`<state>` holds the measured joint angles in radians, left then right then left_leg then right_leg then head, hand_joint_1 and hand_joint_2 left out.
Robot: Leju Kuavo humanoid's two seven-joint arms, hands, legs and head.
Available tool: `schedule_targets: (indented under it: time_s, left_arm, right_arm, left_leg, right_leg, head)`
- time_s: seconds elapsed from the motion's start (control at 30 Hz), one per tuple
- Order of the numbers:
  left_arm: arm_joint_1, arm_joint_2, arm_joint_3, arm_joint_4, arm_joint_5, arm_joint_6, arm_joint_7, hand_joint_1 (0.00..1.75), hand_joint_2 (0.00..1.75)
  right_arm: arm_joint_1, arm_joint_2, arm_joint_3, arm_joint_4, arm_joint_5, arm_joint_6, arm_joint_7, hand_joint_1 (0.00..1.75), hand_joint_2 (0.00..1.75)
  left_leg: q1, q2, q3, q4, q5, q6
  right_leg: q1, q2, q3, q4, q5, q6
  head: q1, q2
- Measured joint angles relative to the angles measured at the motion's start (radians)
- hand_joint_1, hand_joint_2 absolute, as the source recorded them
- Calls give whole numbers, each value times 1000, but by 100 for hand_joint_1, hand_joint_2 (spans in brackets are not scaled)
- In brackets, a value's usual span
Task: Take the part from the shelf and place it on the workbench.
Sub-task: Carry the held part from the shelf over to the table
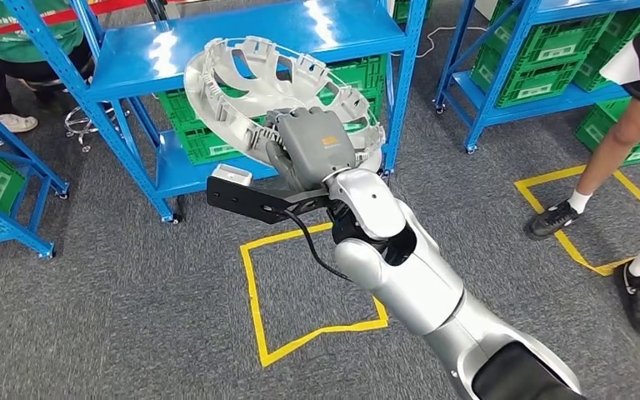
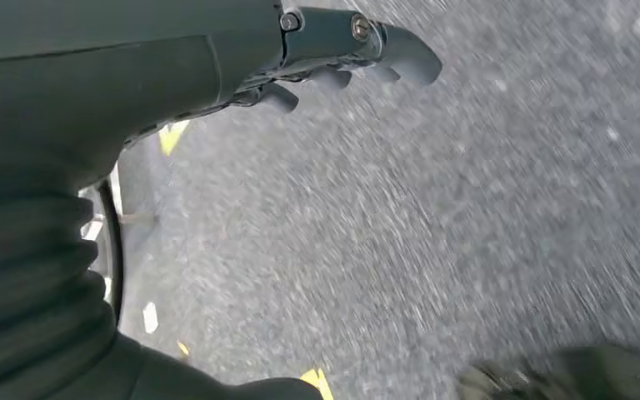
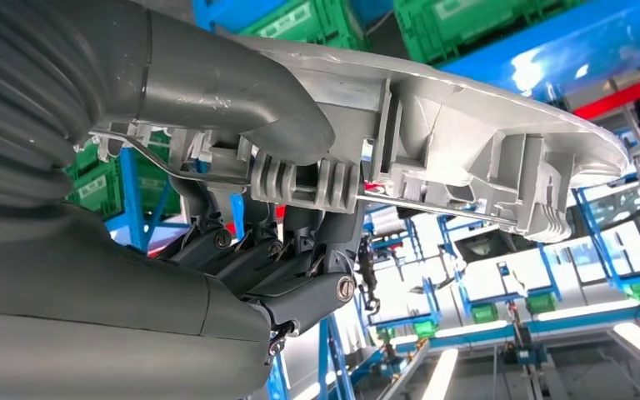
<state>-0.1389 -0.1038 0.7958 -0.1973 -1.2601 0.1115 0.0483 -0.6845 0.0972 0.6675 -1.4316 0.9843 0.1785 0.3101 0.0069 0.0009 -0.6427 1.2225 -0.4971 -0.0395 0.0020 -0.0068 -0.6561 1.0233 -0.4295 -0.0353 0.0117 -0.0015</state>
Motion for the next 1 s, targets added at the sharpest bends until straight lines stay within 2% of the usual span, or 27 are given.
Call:
schedule_targets:
  time_s: [0.03, 0.07, 0.1, 0.13, 0.2, 0.23, 0.27, 0.33, 0.37, 0.4, 0.43, 0.47, 0.53, 0.57, 0.63, 0.7, 0.77, 0.83, 0.87, 0.9, 0.93, 0.97, 1.0]
  left_arm:
    - [0, 1, 0, 0, 2, -9, -13, 0, 175]
    - [-1, 1, 0, -1, 4, -18, -22, 0, 175]
    - [-2, 2, 0, -1, 4, -23, -27, 0, 175]
    - [-2, 1, 0, -1, 4, -25, -30, 0, 175]
    - [-1, 0, 0, -1, 4, -28, -31, 0, 175]
    - [0, -1, 0, -1, 4, -29, -32, 0, 175]
    - [0, -1, 0, -1, 4, -30, -32, 0, 175]
    - [0, -1, 0, -1, 4, -30, -33, 0, 175]
    - [0, -1, 0, -1, 4, -30, -33, 0, 175]
    - [1, -1, 0, -1, 4, -30, -34, 0, 175]
    - [2, -1, 0, -1, 4, -30, -34, 0, 175]
    - [3, -1, 0, -1, 4, -30, -34, 0, 175]
    - [2, -1, 0, -1, 4, -30, -35, 0, 175]
    - [1, -1, 0, -1, 4, -30, -36, 0, 175]
    - [1, 0, 0, -1, 5, -30, -38, 0, 175]
    - [5, 0, 0, -1, 9, -29, -40, 0, 175]
    - [10, 0, 1, 0, 13, -29, -42, 0, 175]
    - [12, -1, 1, 0, 16, -28, -44, 0, 175]
    - [12, -1, 1, 0, 17, -28, -45, 0, 175]
    - [13, 0, 1, 0, 18, -28, -45, 0, 175]
    - [15, 0, 2, 0, 20, -28, -46, 0, 175]
    - [16, 0, 2, 0, 21, -27, -47, 0, 175]
    - [17, 0, 2, 0, 22, -27, -48, 0, 175]
  right_arm:
    - [0, 0, 0, 0, 1, 0, 0, 175, 175]
    - [0, -1, 1, 0, 4, 0, 0, 175, 175]
    - [0, -1, 2, 0, 8, 0, 0, 175, 175]
    - [0, -1, 2, 0, 12, 1, 0, 175, 175]
    - [0, -2, 5, 0, 19, 2, -1, 175, 175]
    - [0, -3, 6, 0, 22, 2, -2, 175, 175]
    - [0, -4, 7, 0, 23, 3, -3, 175, 175]
    - [1, -8, 9, 0, 24, 4, -7, 175, 175]
    - [3, -11, 12, 0, 24, 4, -10, 175, 175]
    - [4, -13, 14, 0, 24, 5, -13, 175, 175]
    - [5, -15, 16, 0, 24, 6, -15, 175, 175]
    - [5, -16, 17, 0, 24, 7, -17, 175, 175]
    - [2, -17, 18, 0, 24, 9, -20, 175, 175]
    - [0, -17, 19, 0, 23, 9, -22, 175, 175]
    - [-2, -18, 20, 0, 22, 11, -25, 175, 175]
    - [-3, -17, 21, 0, 21, 13, -26, 175, 175]
    - [-6, -13, 22, 0, 21, 15, -28, 175, 175]
    - [-10, -9, 23, 0, 21, 16, -31, 175, 175]
    - [-11, -8, 24, 1, 21, 16, -32, 175, 175]
    - [-11, -8, 25, 1, 21, 17, -32, 175, 175]
    - [-11, -7, 26, 2, 21, 19, -32, 175, 175]
    - [-12, -6, 28, 2, 21, 20, -32, 175, 175]
    - [-14, -4, 29, 3, 20, 22, -32, 175, 175]
  left_leg:
    - [-4, 0, 56, -72, 0, 8]
    - [-8, -1, 103, -141, -16, 15]
    - [-12, -1, 135, -193, -35, 21]
    - [-15, -1, 150, -223, -45, 25]
    - [-13, -1, 146, -238, -33, 37]
    - [-10, -1, 141, -241, -25, 44]
    - [-7, -1, 136, -243, -16, 50]
    - [-5, -4, 119, -237, -6, 56]
    - [-4, -8, 110, -232, -2, 55]
    - [-3, -13, 100, -225, 0, 54]
    - [-1, -19, 91, -217, 1, 51]
    - [2, -25, 83, -207, 1, 48]
    - [7, -39, 64, -185, -3, 37]
    - [8, -46, 55, -176, -4, 30]
    - [9, -59, 40, -170, 1, 14]
    - [13, -68, 35, -173, 5, 1]
    - [13, -49, 16, -137, -22, -9]
    - [12, -20, -32, -28, -81, -16]
    - [12, -14, -58, 34, -106, -19]
    - [12, -11, -74, 75, -116, -20]
    - [12, -9, -72, 82, -109, -20]
    - [12, -6, -52, 49, -86, -18]
    - [12, 4, -16, -13, -54, -16]
  right_leg:
    - [2, 0, -9, 0, 7, 3]
    - [2, -1, -15, 0, 16, 7]
    - [2, -2, -19, -1, 24, 11]
    - [1, -4, -21, -4, 33, 16]
    - [0, -5, -27, -5, 41, 27]
    - [0, -3, -35, 10, 26, 33]
    - [-1, -1, -50, 46, -2, 39]
    - [-6, 3, -97, 175, -80, 48]
    - [-8, 3, -117, 237, -107, 52]
    - [-11, 4, -124, 273, -119, 55]
    - [-14, 4, -111, 270, -112, 58]
    - [-18, 7, -81, 229, -92, 61]
    - [-27, 33, -5, 105, -61, 66]
    - [-29, 47, 17, 65, -57, 65]
    - [-26, 59, 25, 45, -62, 55]
    - [-25, 42, 24, 42, -57, 38]
    - [-28, 24, 25, 32, -49, 23]
    - [-27, 6, 24, 28, -45, 15]
    - [-25, -4, 23, 28, -44, 14]
    - [-24, -15, 23, 28, -43, 13]
    - [-24, -25, 22, 29, -43, 13]
    - [-24, -34, 22, 29, -42, 13]
    - [-24, -43, 22, 29, -41, 14]
  head:
    - [0, 0]
    - [0, 0]
    - [0, 0]
    - [0, 0]
    - [0, 0]
    - [1, 0]
    - [1, 0]
    - [2, 0]
    - [2, 0]
    - [2, 0]
    - [2, 0]
    - [2, 0]
    - [2, 0]
    - [2, 0]
    - [1, 0]
    - [1, 0]
    - [-3, 0]
    - [-6, 0]
    - [-6, 0]
    - [-6, 0]
    - [-6, 0]
    - [-6, 0]
    - [-6, 0]
